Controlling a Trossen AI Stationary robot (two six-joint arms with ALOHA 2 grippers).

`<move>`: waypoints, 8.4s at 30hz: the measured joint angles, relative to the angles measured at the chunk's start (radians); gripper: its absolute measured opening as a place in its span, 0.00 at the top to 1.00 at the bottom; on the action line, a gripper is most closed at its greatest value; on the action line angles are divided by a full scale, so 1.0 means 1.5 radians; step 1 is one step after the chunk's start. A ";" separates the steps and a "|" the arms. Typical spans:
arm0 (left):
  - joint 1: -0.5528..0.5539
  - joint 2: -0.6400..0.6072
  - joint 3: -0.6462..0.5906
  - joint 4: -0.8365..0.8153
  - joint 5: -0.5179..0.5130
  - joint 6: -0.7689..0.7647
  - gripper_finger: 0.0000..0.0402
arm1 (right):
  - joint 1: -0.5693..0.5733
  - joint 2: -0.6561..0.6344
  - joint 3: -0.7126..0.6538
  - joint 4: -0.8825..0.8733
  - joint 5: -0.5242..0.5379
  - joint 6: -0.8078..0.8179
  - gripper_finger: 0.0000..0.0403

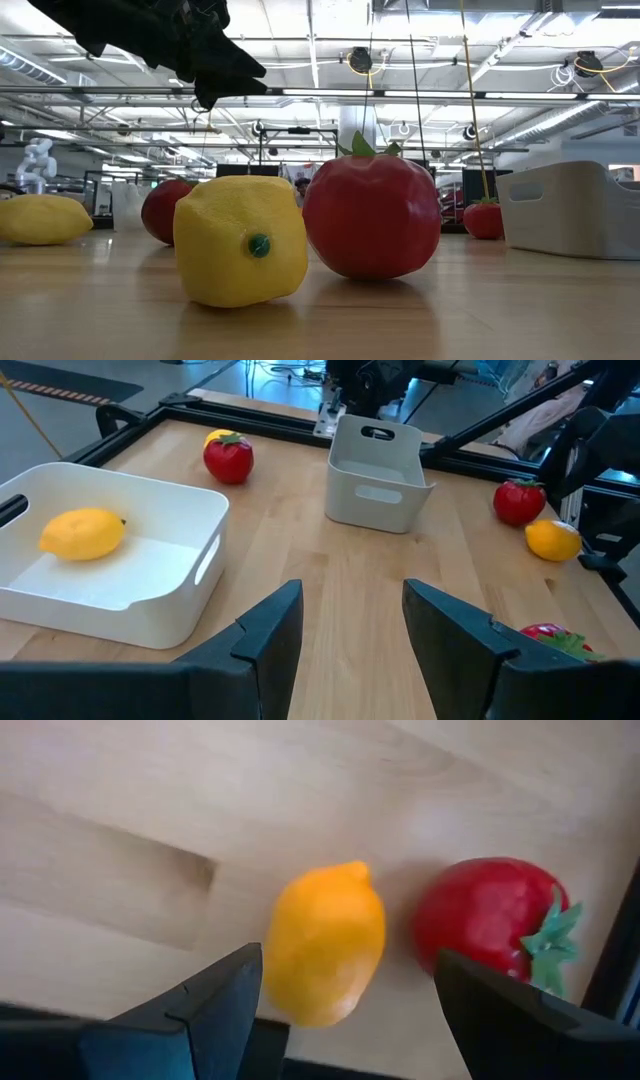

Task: Sort produce into baskets
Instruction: Put the lemon into the white bin

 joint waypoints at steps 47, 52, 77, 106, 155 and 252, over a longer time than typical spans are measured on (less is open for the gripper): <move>0.000 0.000 0.000 -0.001 -0.002 -0.001 0.55 | -0.043 -0.069 -0.199 0.198 -0.016 -0.107 0.48; 0.000 0.000 0.000 -0.005 -0.002 -0.001 0.55 | -0.073 -0.110 -0.199 0.168 0.079 -0.161 0.48; 0.001 0.000 0.000 -0.117 -0.003 0.022 0.55 | -0.437 -0.235 -0.198 0.237 0.298 -0.778 0.48; 0.001 0.000 0.000 -0.161 -0.094 0.016 0.55 | -0.851 -0.204 -0.198 0.498 0.185 -1.235 0.29; 0.084 -0.009 0.000 -0.128 -0.142 0.123 0.55 | -1.121 -0.535 -0.682 0.452 0.136 -1.063 0.25; 0.084 -0.008 0.000 -0.131 -0.141 0.122 0.55 | -0.868 -0.427 -0.606 1.013 0.081 -1.111 0.23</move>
